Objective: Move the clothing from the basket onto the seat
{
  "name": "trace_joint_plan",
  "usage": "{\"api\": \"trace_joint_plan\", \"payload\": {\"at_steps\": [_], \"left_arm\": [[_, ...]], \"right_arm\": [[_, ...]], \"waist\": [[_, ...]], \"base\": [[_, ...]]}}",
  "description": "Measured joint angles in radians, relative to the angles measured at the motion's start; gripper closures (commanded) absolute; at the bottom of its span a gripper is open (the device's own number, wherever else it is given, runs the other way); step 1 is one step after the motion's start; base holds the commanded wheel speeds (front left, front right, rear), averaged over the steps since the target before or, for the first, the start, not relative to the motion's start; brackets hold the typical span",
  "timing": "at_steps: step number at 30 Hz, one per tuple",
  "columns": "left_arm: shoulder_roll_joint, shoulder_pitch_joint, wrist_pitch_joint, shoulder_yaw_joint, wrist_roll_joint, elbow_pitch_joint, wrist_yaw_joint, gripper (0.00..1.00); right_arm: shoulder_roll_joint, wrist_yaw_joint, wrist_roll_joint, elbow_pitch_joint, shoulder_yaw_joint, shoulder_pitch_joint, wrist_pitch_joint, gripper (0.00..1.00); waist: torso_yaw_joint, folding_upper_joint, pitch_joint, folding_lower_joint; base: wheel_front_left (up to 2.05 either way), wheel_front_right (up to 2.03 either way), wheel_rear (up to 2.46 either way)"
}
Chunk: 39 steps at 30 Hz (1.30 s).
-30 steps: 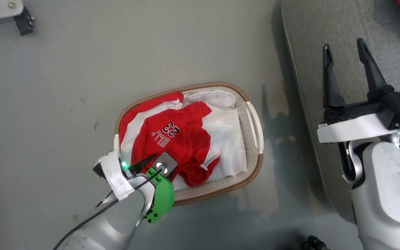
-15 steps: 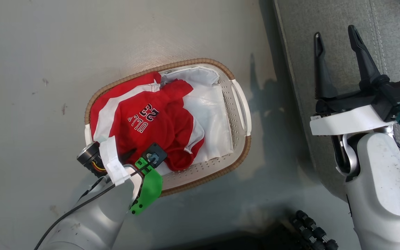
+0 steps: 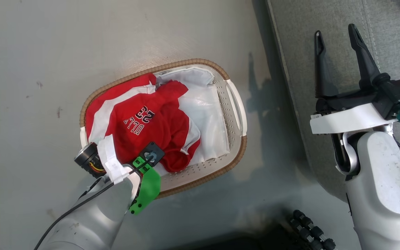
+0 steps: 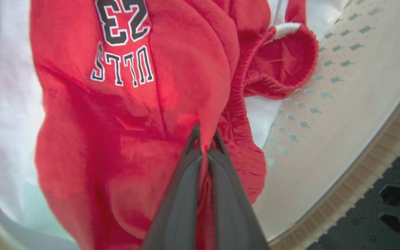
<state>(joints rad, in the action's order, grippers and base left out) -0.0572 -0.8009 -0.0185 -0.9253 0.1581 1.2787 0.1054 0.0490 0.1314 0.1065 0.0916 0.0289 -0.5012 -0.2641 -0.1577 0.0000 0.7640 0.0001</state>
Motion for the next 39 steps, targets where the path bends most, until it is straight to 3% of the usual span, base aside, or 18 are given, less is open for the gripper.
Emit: {"api": "trace_joint_plan", "payload": {"at_steps": [15, 28, 39], "left_arm": [[0.007, 0.047, 0.224, 0.015, 0.085, -0.095, 0.006, 1.00], [0.004, 0.072, 0.278, 0.056, 0.149, -0.281, -0.018, 1.00], [-0.104, 0.079, 0.265, 0.096, 0.167, -0.488, -0.018, 1.00]], "right_arm": [[0.000, 0.000, -0.021, 0.050, 0.003, 0.064, 0.000, 0.00], [0.000, 0.000, -0.054, 0.099, -0.014, 0.178, 0.000, 0.00], [0.000, 0.000, -0.071, 0.135, -0.001, 0.270, 0.000, 0.00]], "waist": [[0.025, 0.0000, -0.160, -0.0001], [0.059, 0.0000, -0.379, -0.0002], [0.082, 0.0000, -0.575, -0.0002]], "base": [[0.00, 0.00, 0.00], [0.00, 0.00, 0.00], [0.00, 0.00, 0.00]]}}
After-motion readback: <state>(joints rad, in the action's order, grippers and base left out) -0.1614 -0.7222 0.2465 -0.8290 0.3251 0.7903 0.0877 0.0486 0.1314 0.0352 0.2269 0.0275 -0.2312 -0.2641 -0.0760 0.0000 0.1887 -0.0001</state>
